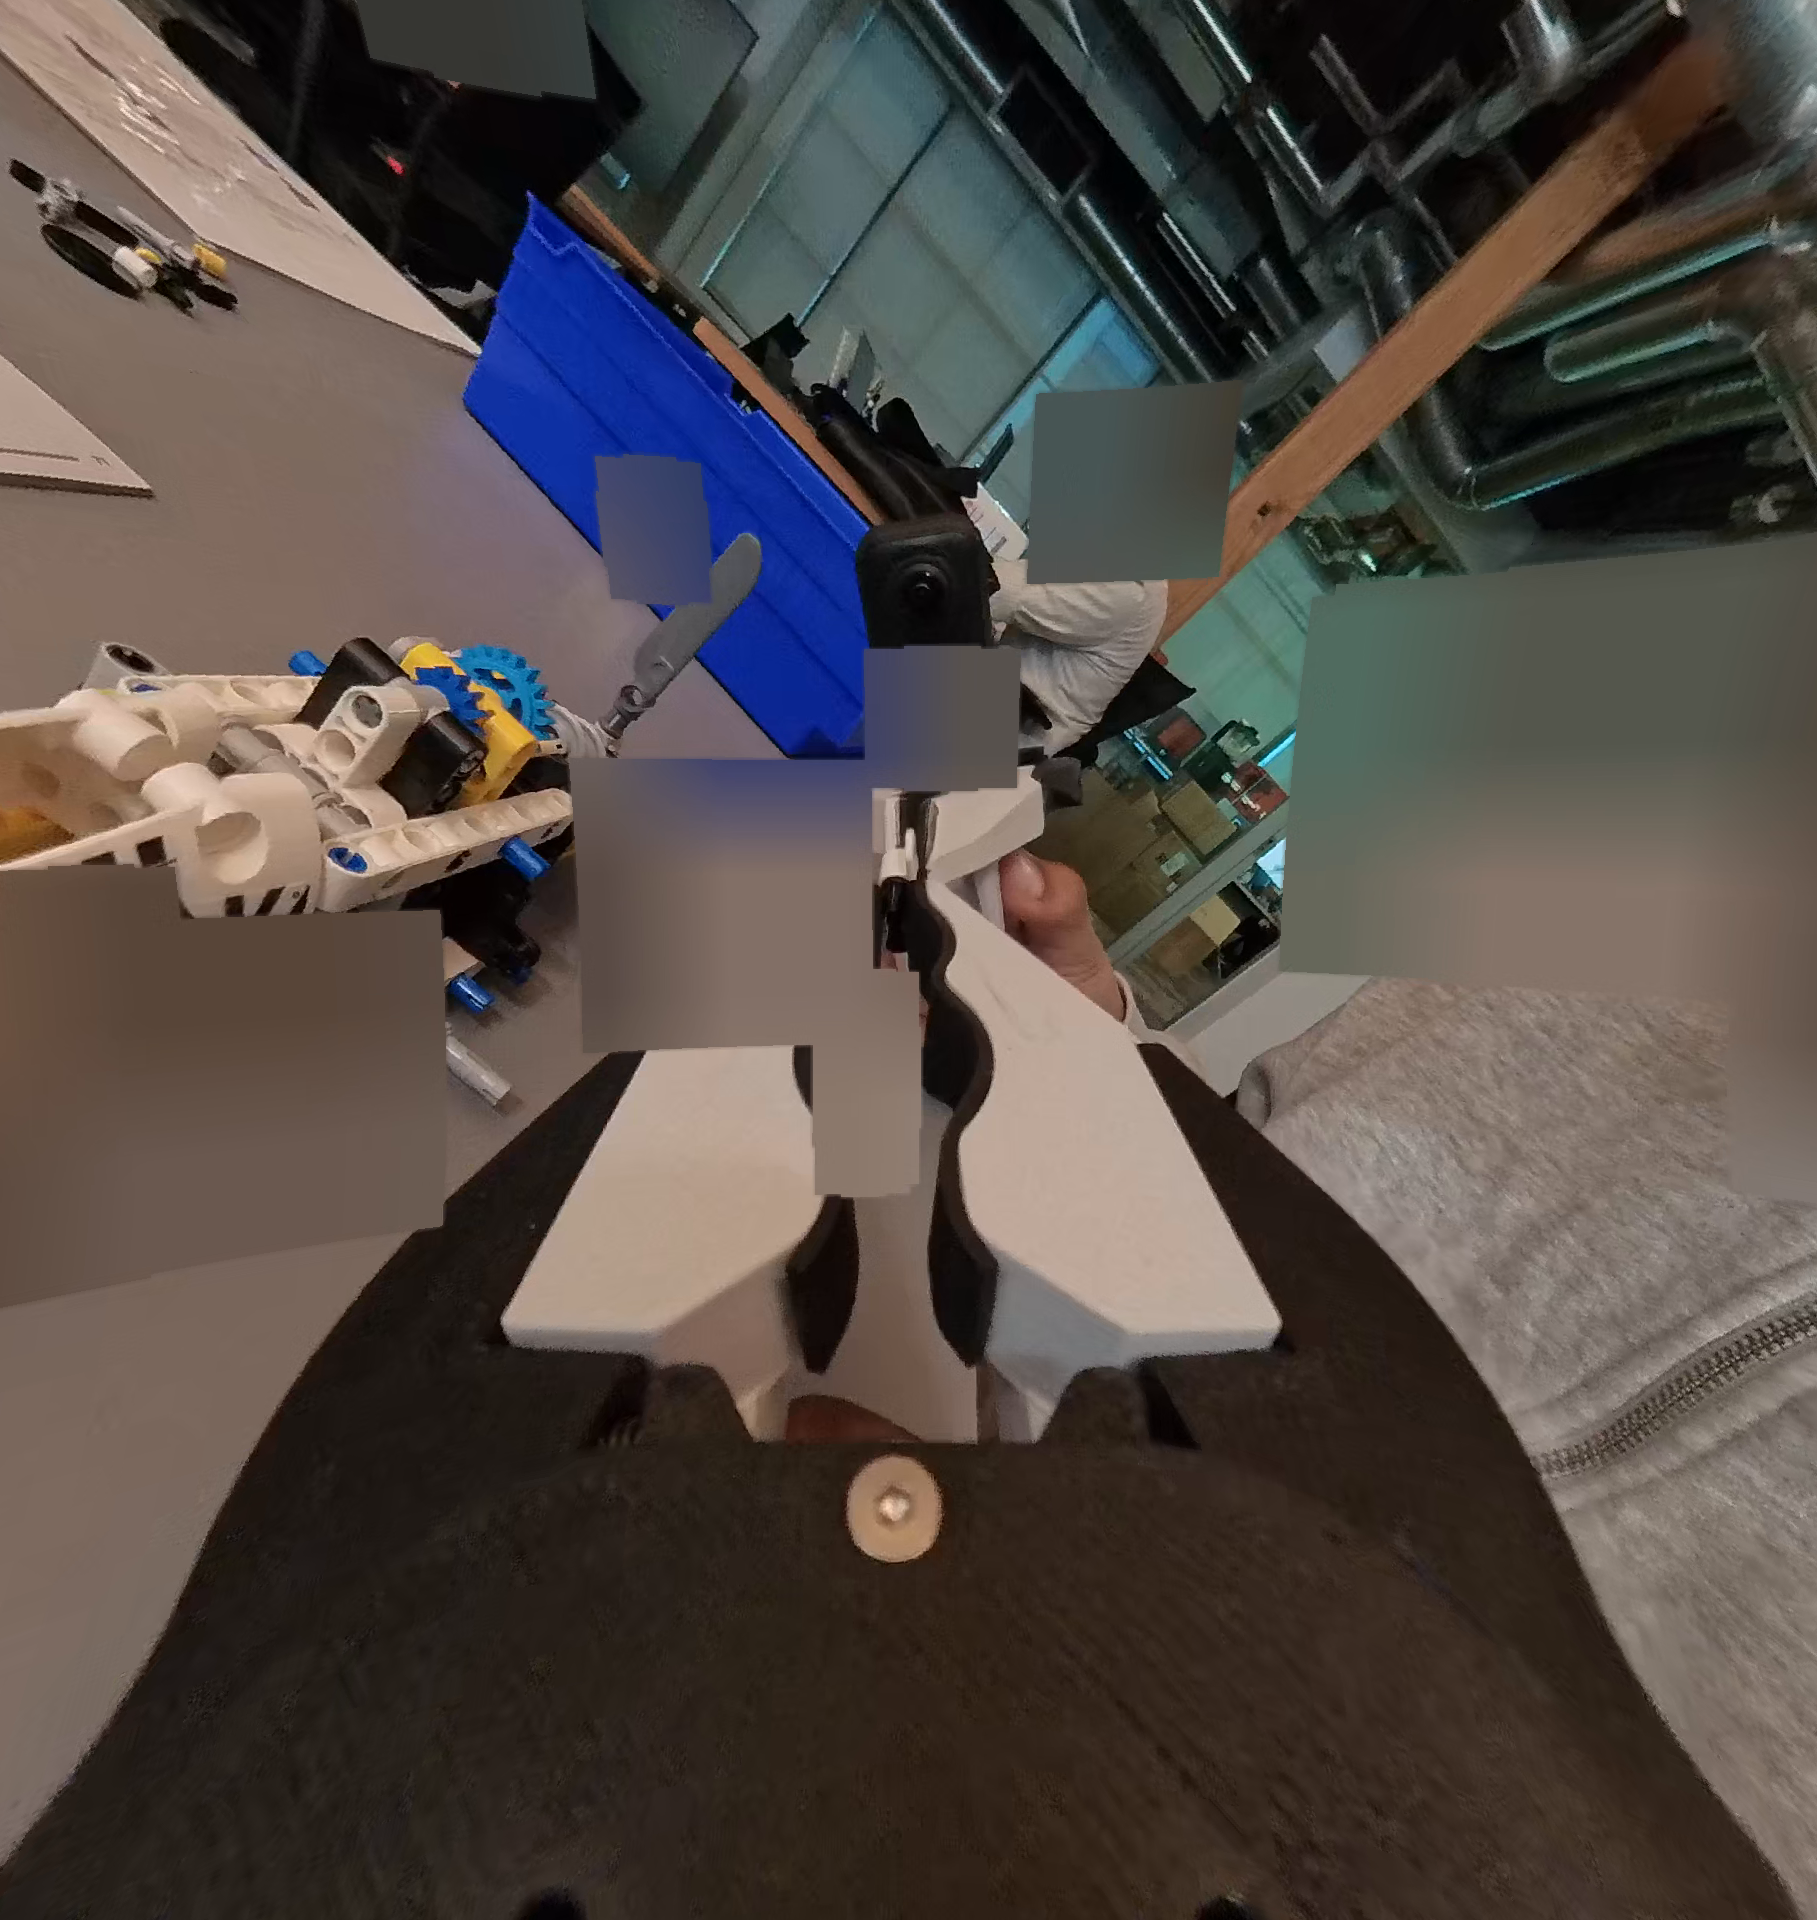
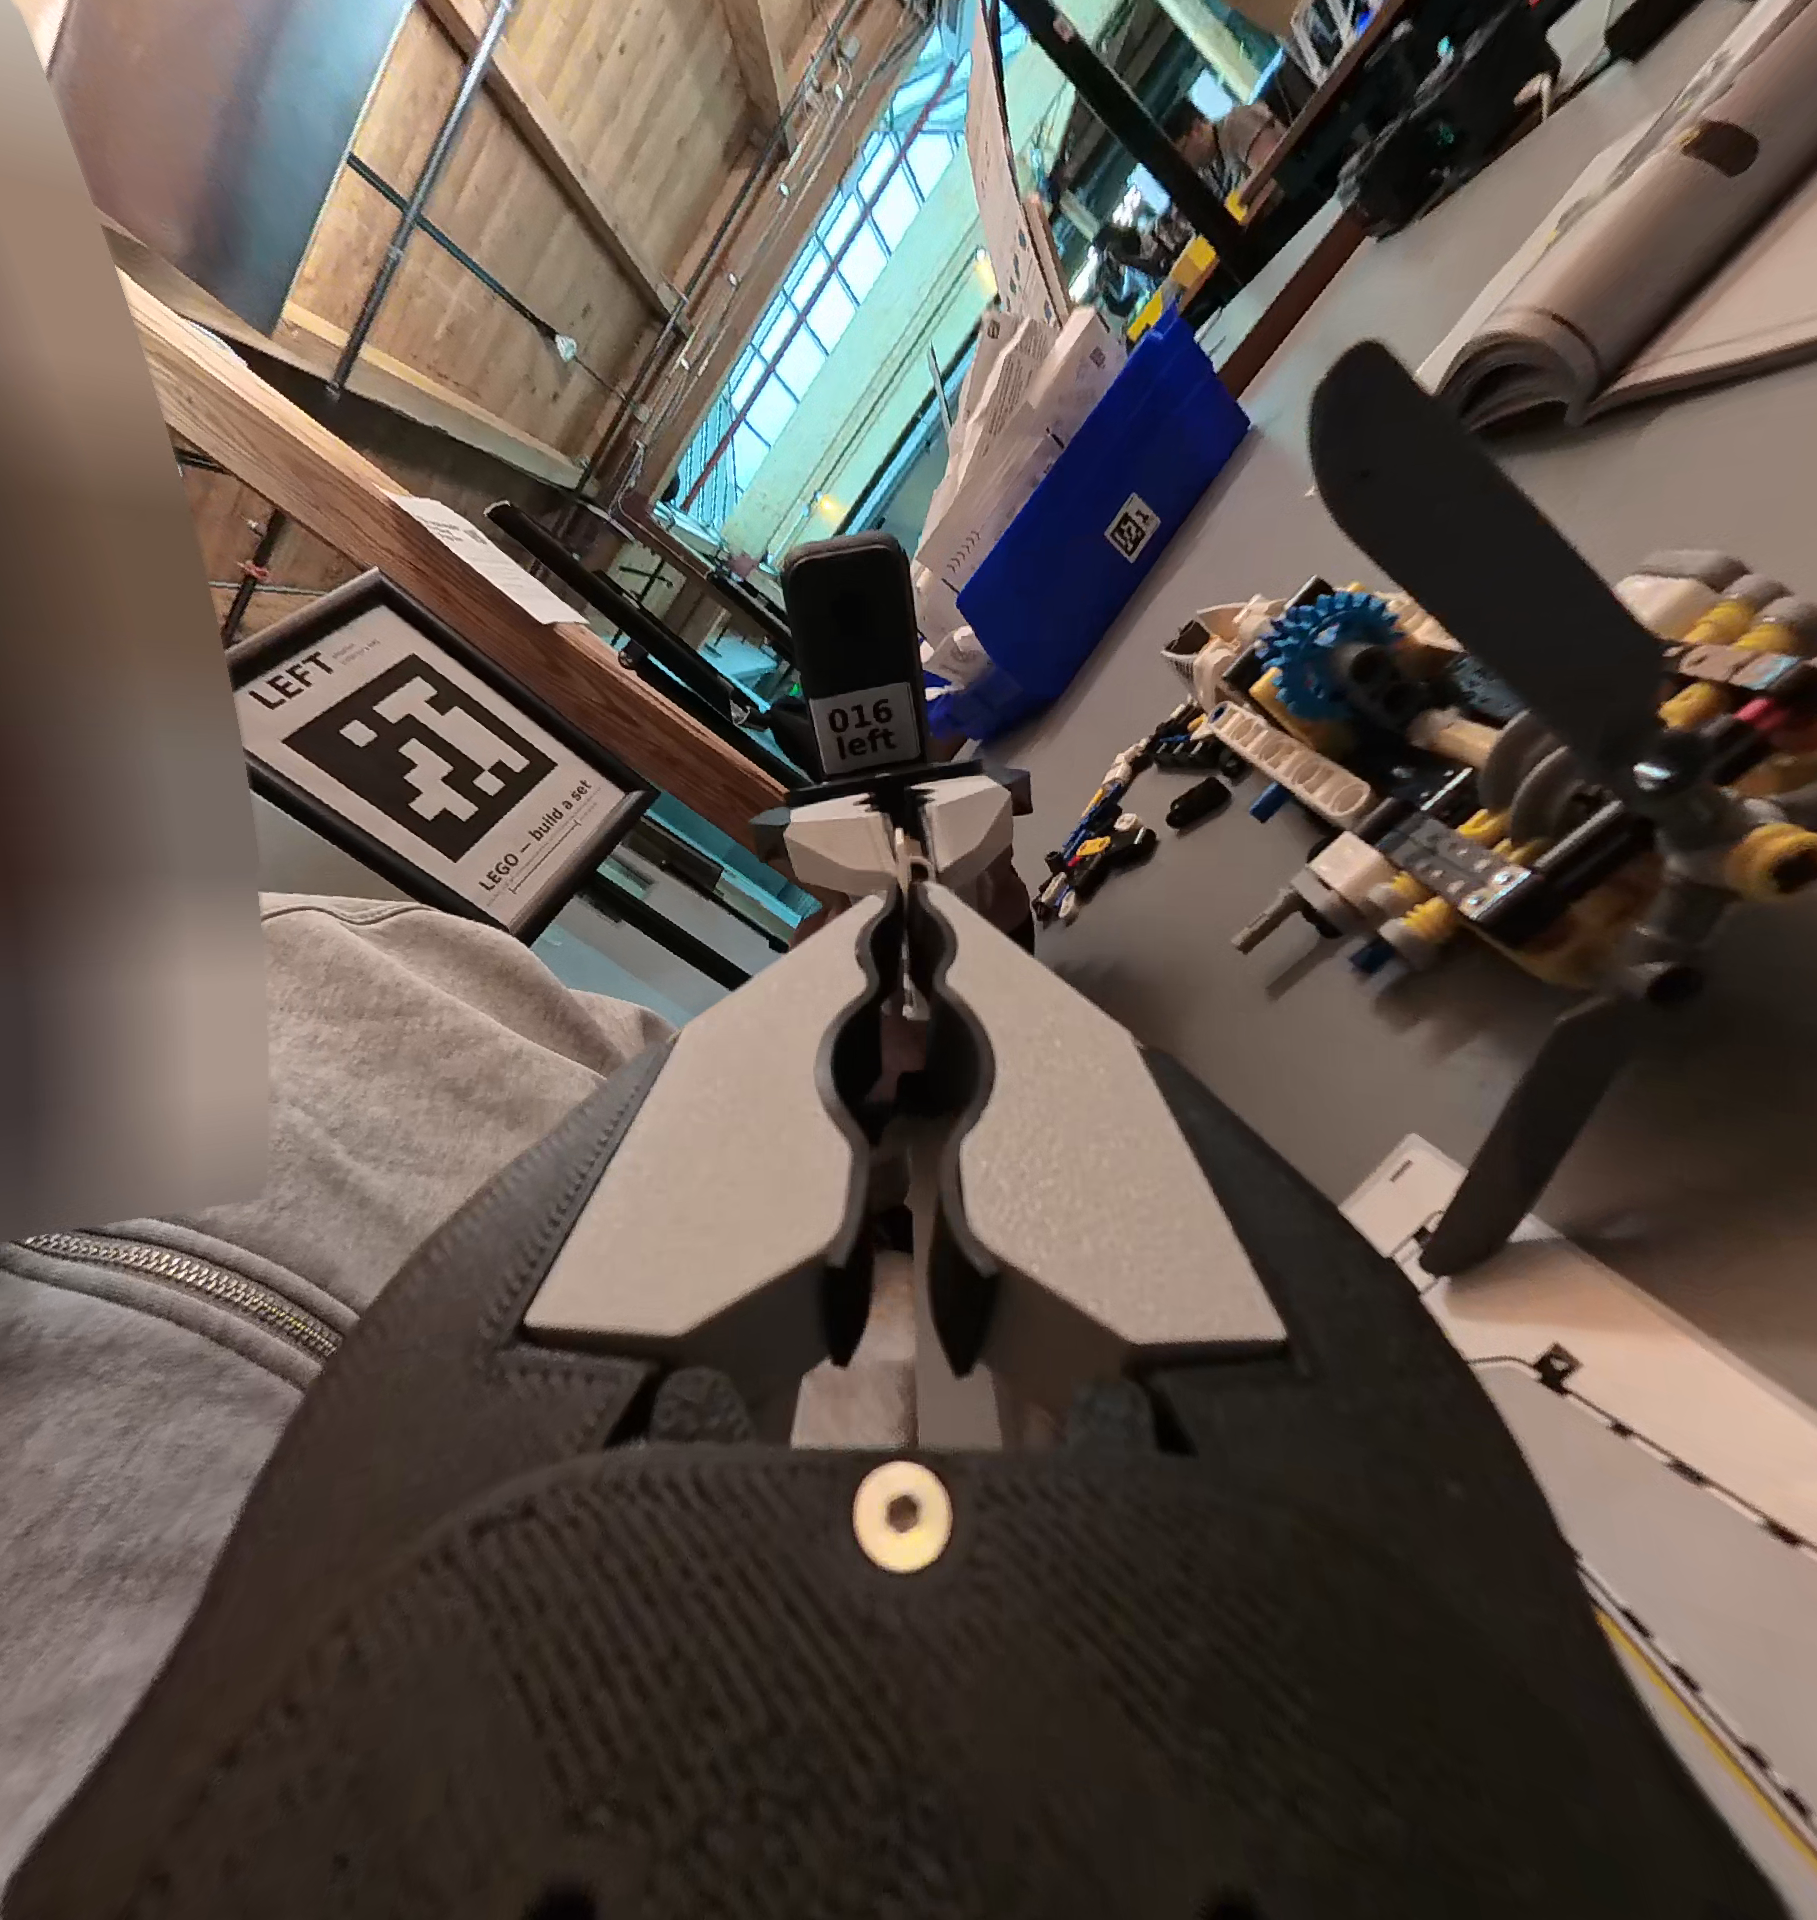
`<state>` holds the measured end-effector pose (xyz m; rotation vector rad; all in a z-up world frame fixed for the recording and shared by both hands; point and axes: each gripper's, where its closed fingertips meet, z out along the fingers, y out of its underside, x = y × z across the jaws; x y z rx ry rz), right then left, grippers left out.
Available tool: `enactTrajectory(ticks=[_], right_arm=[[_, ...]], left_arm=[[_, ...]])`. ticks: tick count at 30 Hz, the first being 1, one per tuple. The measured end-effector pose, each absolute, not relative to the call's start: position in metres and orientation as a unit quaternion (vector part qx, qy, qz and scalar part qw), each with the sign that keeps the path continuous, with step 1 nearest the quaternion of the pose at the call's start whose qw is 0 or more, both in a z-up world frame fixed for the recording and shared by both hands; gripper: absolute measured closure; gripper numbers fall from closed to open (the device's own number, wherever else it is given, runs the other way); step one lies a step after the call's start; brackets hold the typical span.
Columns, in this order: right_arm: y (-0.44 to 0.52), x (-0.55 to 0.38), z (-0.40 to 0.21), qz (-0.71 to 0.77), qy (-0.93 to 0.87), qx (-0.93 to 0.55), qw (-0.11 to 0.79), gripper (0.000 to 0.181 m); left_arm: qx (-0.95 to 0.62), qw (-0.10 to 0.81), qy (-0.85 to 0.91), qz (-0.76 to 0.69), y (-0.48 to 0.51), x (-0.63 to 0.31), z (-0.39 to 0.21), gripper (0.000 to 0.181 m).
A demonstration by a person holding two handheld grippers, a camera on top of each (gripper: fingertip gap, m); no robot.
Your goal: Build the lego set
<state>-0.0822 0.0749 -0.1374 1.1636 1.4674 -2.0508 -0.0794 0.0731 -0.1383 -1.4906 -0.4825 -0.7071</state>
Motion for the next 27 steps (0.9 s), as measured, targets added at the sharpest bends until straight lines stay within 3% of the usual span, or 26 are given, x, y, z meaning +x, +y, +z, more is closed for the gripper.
enactTrajectory(ticks=[5,27], right_arm=[[0.072,-0.082,-0.135,-0.729,0.541,0.401,0.125,0.181],[0.075,-0.080,-0.129,-0.746,0.527,0.390,0.118,0.181]], left_arm=[[-0.647,0.659,-0.208,-0.322,0.071,-0.079,-0.135,0.181],[-0.654,0.644,-0.190,-0.348,0.073,-0.069,-0.137,0.181]])
